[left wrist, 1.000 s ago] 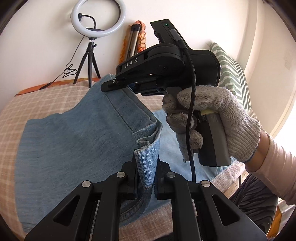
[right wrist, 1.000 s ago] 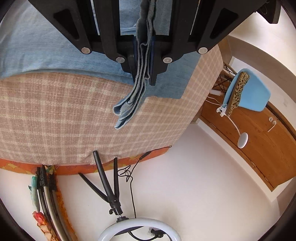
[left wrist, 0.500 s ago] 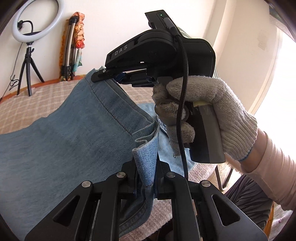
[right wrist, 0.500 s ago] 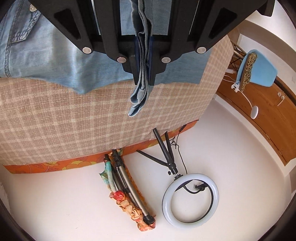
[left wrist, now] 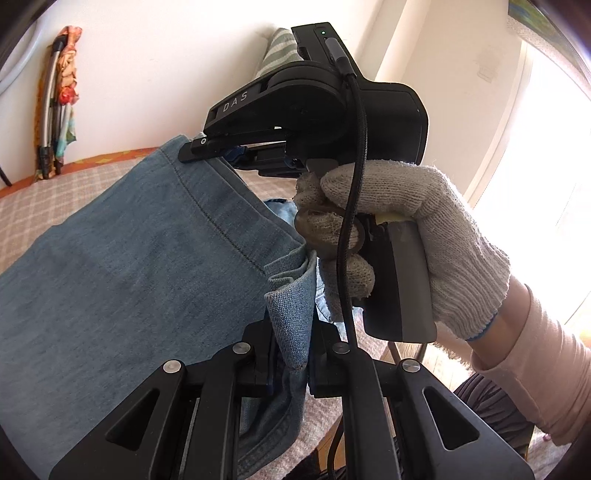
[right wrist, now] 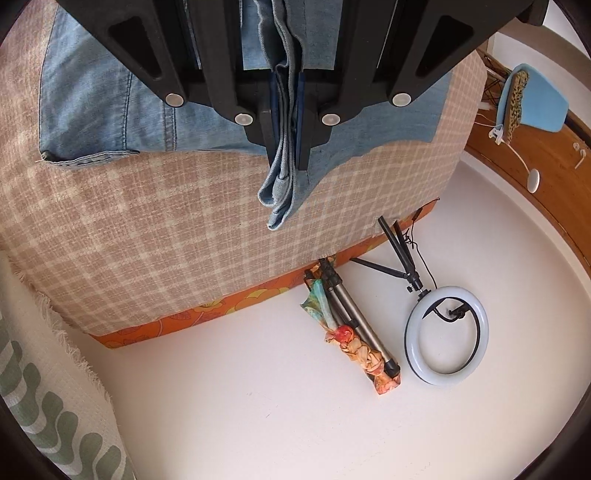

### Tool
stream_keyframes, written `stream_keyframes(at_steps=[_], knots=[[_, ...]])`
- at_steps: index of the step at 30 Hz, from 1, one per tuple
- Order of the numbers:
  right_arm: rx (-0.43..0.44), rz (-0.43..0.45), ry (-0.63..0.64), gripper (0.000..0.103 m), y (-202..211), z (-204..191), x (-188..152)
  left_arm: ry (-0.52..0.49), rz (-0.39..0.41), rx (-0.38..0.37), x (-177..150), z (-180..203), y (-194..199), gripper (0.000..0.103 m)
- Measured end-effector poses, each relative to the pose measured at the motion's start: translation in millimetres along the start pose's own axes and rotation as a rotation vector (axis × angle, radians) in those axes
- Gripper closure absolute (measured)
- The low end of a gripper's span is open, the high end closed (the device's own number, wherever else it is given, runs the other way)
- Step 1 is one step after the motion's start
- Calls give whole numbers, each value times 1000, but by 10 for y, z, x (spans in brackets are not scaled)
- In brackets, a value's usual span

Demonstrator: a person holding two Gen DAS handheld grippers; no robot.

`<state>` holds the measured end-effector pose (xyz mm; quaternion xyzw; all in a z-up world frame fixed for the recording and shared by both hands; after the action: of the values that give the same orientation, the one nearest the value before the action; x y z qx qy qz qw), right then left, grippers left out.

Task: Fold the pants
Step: 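Fold the held legs over toward the waistband with both grippers, then open both grippers and release the folded jeans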

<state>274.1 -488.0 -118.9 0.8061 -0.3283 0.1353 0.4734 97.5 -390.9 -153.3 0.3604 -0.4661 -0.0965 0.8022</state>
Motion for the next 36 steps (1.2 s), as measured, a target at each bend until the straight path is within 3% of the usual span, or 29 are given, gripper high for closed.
stream_keyframes(at_steps=[6,13,15,18,21,27,36], knots=[[-37,-15,-71,98,65,516,-75,-65,-50,-12,-23,168,-323,93],[-115,-80,-66,98,-151,779,-194,-69,-107,-27,-102,151,-542,92],[-127,-95,-67,98,-175,817,-215,-86,-107,-41,-113,198,-533,87],[-176,-90,-58,90,-114,863,-210,-97,-122,-47,-209,310,-477,80],[-258,-60,-49,72,30,920,-150,-106,-127,-59,-259,396,-399,77],[-249,7,-24,63,258,741,-39,-100,-99,-12,-268,246,-26,68],[-155,15,139,62,200,-95,-97,62,0,148,-299,-596,879,66]])
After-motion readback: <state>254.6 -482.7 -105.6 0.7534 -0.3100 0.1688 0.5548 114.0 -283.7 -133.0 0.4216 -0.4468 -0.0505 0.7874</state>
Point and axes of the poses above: each gripper's, at about its wrist camera, not at the fingertips, and y roughly against the way its jaws point, z to its right, x to its top, the point moved 9 cm from there along -y, roughly the way its jaws point, and after that the axes turned 7 degrees about -z, right-handed, at the moved point
